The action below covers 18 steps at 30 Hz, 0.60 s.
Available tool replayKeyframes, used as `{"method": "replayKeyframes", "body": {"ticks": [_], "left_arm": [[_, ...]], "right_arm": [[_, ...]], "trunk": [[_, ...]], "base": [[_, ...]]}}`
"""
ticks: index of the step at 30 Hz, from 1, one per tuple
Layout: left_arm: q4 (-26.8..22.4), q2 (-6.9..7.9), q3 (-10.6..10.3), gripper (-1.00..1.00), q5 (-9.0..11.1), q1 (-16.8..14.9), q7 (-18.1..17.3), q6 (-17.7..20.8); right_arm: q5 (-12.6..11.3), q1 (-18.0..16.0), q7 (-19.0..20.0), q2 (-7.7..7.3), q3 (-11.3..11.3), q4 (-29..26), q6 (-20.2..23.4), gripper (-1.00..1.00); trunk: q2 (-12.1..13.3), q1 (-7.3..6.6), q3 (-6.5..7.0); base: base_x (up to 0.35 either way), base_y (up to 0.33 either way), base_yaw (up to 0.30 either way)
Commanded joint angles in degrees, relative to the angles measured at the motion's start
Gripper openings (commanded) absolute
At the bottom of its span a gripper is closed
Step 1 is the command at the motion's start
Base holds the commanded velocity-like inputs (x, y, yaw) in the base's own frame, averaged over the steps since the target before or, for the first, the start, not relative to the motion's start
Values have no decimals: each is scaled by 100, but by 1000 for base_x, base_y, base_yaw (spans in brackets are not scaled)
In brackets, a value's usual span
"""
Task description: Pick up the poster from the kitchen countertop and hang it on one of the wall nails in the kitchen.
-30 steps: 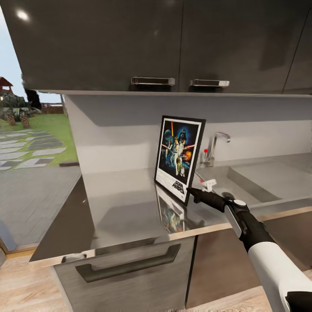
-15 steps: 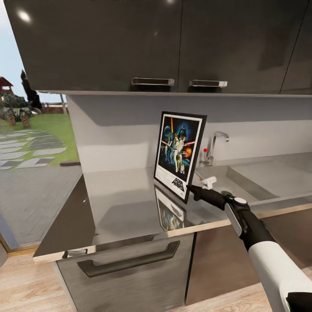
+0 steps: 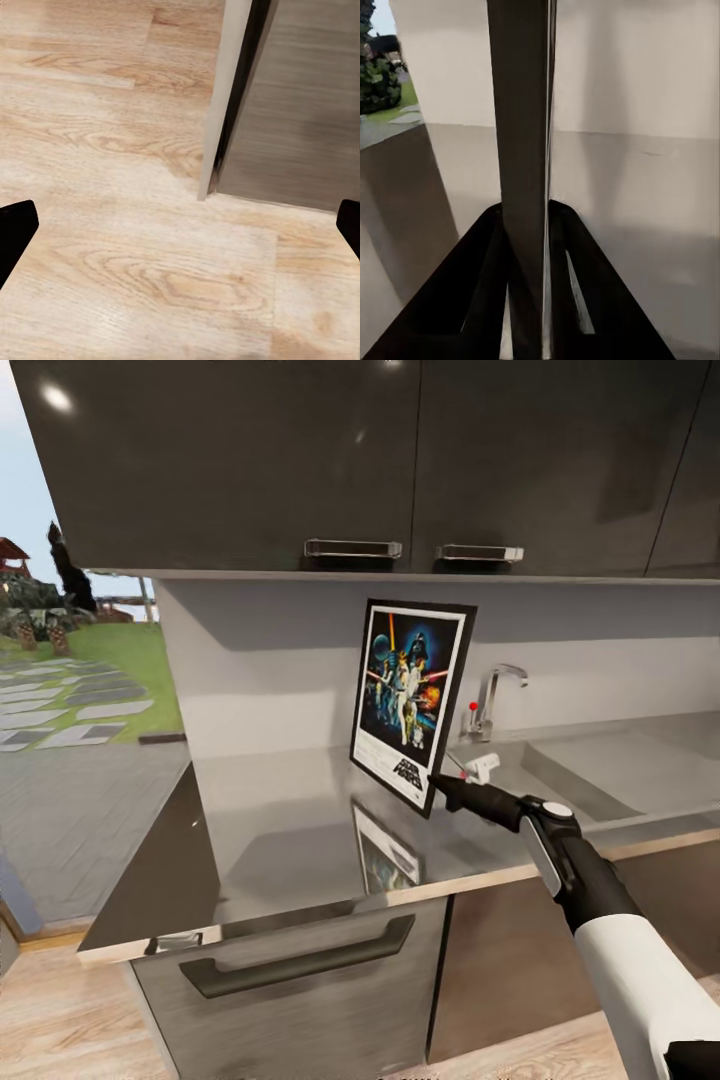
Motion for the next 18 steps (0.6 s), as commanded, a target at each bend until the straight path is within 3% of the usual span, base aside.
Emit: {"method": "replayKeyframes", "body": {"ticks": [1,18], "left_arm": [[-5,-3,16,100,-4,-1,-34,-10],[0,-3,16,100,-6,-1,-34,-10]], "right_arm": [[-72,-3,5,-4,11,-16,61,-100],[-77,34,239,-9,13,-72,54,-100]], "trunk": [[-3,-1,-5],[-3,-1,-5]], "base": [[-135,0,0],[-294,0,0]]}}
